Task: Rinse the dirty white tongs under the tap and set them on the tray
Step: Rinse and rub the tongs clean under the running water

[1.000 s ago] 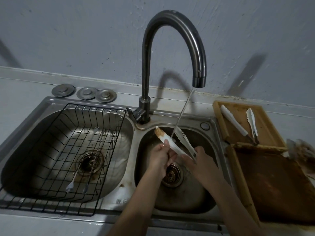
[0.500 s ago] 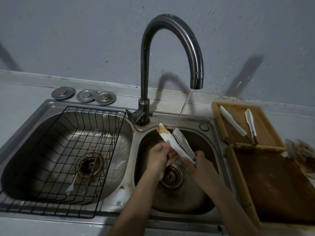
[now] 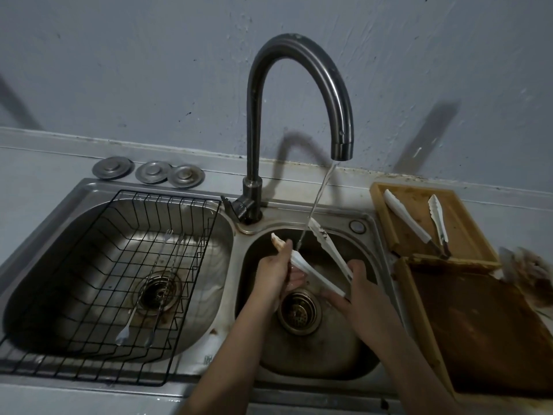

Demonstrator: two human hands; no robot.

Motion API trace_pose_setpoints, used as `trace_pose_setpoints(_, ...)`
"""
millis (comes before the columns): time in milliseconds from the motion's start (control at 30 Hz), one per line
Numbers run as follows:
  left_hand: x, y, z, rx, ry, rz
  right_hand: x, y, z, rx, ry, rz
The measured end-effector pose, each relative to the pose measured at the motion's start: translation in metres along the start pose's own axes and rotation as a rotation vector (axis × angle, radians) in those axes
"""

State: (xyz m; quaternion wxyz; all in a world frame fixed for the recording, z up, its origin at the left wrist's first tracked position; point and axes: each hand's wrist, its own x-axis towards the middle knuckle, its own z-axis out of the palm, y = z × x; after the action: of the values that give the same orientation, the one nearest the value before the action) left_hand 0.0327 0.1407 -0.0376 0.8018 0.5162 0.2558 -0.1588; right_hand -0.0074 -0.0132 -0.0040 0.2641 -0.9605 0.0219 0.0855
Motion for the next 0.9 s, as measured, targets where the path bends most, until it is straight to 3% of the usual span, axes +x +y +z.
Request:
trace_pose_setpoints(133, 0.002, 0.004, 0.002, 0.1, -0.105, -0.019, 0.001, 0.004, -0.006, -0.006, -0.005, -0.002)
trace_pose_setpoints(367, 0.015, 0.008, 0.004, -0.051, -0.189, -0.103, 0.001, 0.011, -0.014, 0.019, -0.017, 0.007)
trace_pose_setpoints(467, 0.018, 0.003, 0.007, 0.048, -0.157, -0.107, 0.003, 0.013, -0.019, 0.019, -0.066, 0.043)
trace_pose_setpoints(667, 0.017, 0.002, 0.004, 0.015, -0.192, -0.19, 0.005, 0.021, -0.027, 0.065, -0.208, 0.095)
trace_pose_setpoints(900, 0.011, 0.0, 0.006, 0.255, -0.277, -0.146, 0.004, 0.025, -0.022, 0.054, -0.25, 0.124)
